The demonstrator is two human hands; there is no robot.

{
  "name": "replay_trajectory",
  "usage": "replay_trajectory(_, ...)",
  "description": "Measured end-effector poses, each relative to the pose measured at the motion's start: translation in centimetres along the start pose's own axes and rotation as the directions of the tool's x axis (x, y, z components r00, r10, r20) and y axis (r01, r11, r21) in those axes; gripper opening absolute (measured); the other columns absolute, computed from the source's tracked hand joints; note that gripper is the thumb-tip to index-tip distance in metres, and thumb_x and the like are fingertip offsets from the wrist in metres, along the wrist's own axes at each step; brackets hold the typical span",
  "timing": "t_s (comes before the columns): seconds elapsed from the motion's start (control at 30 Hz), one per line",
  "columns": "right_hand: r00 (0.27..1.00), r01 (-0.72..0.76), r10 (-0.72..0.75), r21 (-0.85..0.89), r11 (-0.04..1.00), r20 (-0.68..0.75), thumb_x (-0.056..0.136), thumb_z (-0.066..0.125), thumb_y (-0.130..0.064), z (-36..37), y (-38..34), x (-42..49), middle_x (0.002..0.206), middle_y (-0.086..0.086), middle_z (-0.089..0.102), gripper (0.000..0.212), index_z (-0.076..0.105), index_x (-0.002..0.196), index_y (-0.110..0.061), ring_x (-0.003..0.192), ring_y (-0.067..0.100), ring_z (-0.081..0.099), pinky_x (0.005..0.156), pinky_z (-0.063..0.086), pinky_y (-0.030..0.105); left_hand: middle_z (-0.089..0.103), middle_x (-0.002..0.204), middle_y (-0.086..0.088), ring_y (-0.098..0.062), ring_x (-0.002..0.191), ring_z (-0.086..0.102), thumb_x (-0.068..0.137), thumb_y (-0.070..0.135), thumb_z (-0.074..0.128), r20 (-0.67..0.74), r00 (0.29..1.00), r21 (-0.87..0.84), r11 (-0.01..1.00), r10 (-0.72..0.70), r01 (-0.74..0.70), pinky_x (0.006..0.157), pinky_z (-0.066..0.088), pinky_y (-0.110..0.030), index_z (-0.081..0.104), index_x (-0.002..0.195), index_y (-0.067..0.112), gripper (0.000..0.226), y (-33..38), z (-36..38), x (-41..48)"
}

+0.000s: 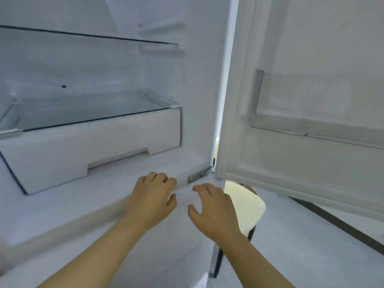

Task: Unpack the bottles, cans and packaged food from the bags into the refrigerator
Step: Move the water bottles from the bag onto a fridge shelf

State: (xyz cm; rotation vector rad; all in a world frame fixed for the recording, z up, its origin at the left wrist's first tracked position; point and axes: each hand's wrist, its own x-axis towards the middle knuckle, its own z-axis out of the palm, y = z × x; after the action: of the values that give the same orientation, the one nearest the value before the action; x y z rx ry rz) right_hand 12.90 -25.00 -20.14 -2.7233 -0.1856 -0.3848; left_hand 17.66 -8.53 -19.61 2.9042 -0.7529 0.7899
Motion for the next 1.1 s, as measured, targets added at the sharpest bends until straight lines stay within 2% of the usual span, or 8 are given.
replay_trajectory(0.07,0.997,-0.064,0.065,-0.028,0.998,0.044,0.092,0.042,-0.042,0.5,2.5,-2.4,0.144,-0.007,0.037,0.049,0.035,0.139,-0.028,0.127,0.015,0.038,0.102,0.028,0.028,0.064,0.072,0.000,-0.025,0.065,0.061,0.070,0.032,0.049,0.037,0.999,-0.026,0.999,0.032,-0.031,0.057,0.050,-0.033,0.069,0.080,0.017,0.027,2.9,1.5,-1.0)
replay_trajectory(0.13,0.986,-0.134,0.139,-0.060,0.989,0.087,0.093,0.041,-0.042,0.5,5.1,-5.1,0.142,-0.007,0.038,0.048,0.035,0.138,-0.028,0.126,0.016,0.039,0.101,0.028,0.029,0.063,0.070,0.000,-0.024,0.063,0.061,0.062,0.025,0.070,0.063,0.995,-0.058,0.995,0.083,-0.079,0.057,0.050,-0.032,0.069,0.078,0.015,0.018,6.0,2.8,-1.9)
replay_trajectory(0.2,0.968,-0.214,0.222,-0.081,0.974,0.116,0.093,0.042,-0.040,0.2,7.7,-7.7,0.141,-0.006,0.040,0.047,0.036,0.137,-0.027,0.124,0.018,0.040,0.100,0.030,0.030,0.063,0.069,0.000,-0.023,0.062,0.061,0.050,0.021,0.083,0.092,0.986,-0.091,0.987,0.137,-0.129,0.057,0.050,-0.033,0.069,0.077,0.015,0.030,9.2,3.9,-2.4)
replay_trajectory(0.4,0.888,-0.439,0.451,-0.123,0.890,0.093,0.093,0.041,-0.042,-2.2,15.1,-15.8,0.143,-0.006,0.038,0.048,0.036,0.138,-0.026,0.127,0.018,0.039,0.101,0.030,0.031,0.064,0.069,0.000,-0.022,0.062,0.061,0.051,0.023,0.082,0.065,0.937,-0.170,0.929,0.344,-0.329,0.054,0.048,-0.034,0.070,0.073,0.017,0.027,21.0,4.4,-1.0)
replay_trajectory(0.6,0.754,-0.654,0.655,-0.139,0.744,-0.041,0.092,0.040,-0.041,-7.6,22.0,-24.6,0.142,-0.005,0.039,0.049,0.036,0.138,-0.026,0.126,0.018,0.039,0.101,0.030,0.031,0.064,0.068,0.004,-0.017,0.059,0.059,0.051,0.029,0.083,0.048,0.824,-0.279,0.799,0.565,-0.532,0.050,0.046,-0.030,0.069,0.074,0.021,0.028,34.2,4.7,-0.7)
replay_trajectory(0.87,0.495,-0.868,0.830,-0.127,0.479,-0.255,0.091,0.042,-0.040,-15.5,27.8,-39.1,0.138,-0.008,0.044,0.047,0.039,0.136,-0.027,0.123,0.014,0.042,0.099,0.031,0.029,0.059,0.067,0.006,-0.018,0.058,0.056,0.053,0.030,0.079,-0.072,0.598,-0.389,0.530,0.798,-0.753,0.053,0.043,-0.028,0.065,0.073,0.023,0.025,52.5,2.3,-2.5)
replay_trajectory(1.03,0.270,-0.963,0.889,-0.103,0.250,-0.369,0.090,0.042,-0.040,-19.9,28.7,-47.9,0.137,-0.007,0.043,0.048,0.038,0.136,-0.027,0.122,0.016,0.042,0.099,0.032,0.029,0.062,0.099,0.000,-0.024,0.092,0.058,0.082,0.032,0.061,-0.152,0.439,-0.478,0.323,0.885,-0.817,0.080,0.044,-0.035,0.064,0.103,0.019,0.025,62.6,-0.8,-5.1)
replay_trajectory(1.1,0.174,-0.985,0.897,-0.080,0.155,-0.406,0.090,0.041,-0.040,-21.5,28.8,-51.0,0.139,-0.007,0.041,0.048,0.037,0.137,-0.027,0.124,0.016,0.040,0.100,0.031,0.030,0.065,0.094,0.001,-0.023,0.086,0.060,0.077,0.033,0.066,-0.224,0.357,-0.460,0.225,0.907,-0.859,0.076,0.048,-0.034,0.065,0.098,0.021,0.024,66.4,-1.8,-6.3)
